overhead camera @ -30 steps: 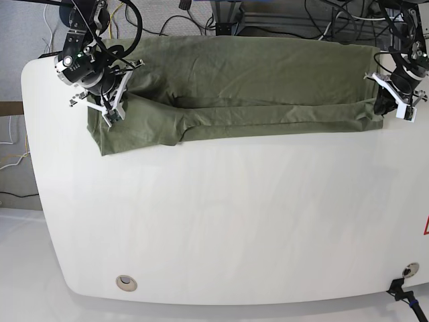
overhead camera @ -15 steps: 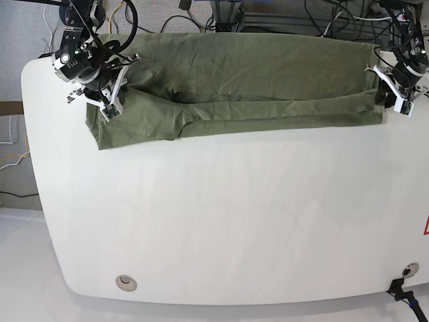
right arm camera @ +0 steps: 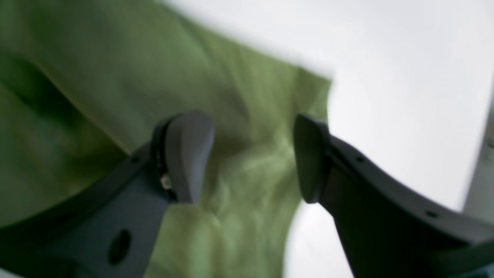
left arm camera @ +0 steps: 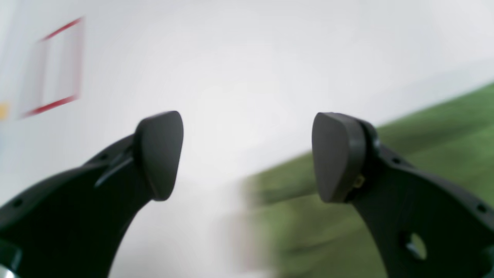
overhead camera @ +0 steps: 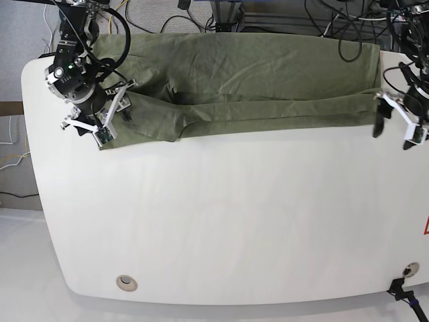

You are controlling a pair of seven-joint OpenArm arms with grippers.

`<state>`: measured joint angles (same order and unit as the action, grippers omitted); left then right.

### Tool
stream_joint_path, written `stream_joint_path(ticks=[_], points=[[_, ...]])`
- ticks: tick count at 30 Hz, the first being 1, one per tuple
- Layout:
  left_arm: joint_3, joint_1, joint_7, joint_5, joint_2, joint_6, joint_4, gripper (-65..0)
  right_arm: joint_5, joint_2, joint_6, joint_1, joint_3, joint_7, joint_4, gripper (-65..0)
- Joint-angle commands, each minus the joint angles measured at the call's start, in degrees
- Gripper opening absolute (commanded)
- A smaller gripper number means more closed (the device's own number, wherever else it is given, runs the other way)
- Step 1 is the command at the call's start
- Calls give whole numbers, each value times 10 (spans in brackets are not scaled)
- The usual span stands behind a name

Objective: Fold the T-shirt properly
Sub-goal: 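Release the hem and raise both grippers off the folded shirt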

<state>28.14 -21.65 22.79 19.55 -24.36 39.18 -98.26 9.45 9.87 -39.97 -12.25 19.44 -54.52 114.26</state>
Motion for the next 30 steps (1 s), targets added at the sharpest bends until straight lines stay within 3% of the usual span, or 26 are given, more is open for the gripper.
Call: stream_joint_path(ticks=[1, 3, 5, 8, 9, 13, 18, 21, 26, 30], points=[[-8, -4, -11, 5, -5, 3, -23, -155, 7, -28, 0, 14, 1, 13, 8, -297], [-27, -21, -11, 4, 15, 4, -42, -192, 7, -53, 0, 18, 2, 13, 7, -309], [-44, -33, -11, 4, 40, 4, -45, -322, 6, -73, 0, 11, 2, 13, 6, -378], [-50, -51, -11, -5, 63, 4, -45, -601, 6, -78, 0, -7, 3, 14, -5, -575], [-51, -56, -11, -18, 73, 4, -44, -650, 6, -78, 0, -12, 3, 14, -8, -650], [-73, -75, -11, -76, 81, 7, -26, -650, 6, -74, 0, -44, 5, 14, -14, -650], [-84, -70, -11, -82, 77, 7, 43, -650, 4, -53, 0, -61, 5, 16, -64, -650], [-88, -43, -11, -83, 64, 7, 82, -650, 3, -36, 0, -57, 5, 70, -122, -650], [-115, -3, -11, -83, 40, 7, 128, -650, 5, 6, 0, -6, 5, 104, -227, -650], [-115, 53, -11, -83, 40, 7, 167, -650, 3, 18, 0, 49, 5, 135, -295, -650]])
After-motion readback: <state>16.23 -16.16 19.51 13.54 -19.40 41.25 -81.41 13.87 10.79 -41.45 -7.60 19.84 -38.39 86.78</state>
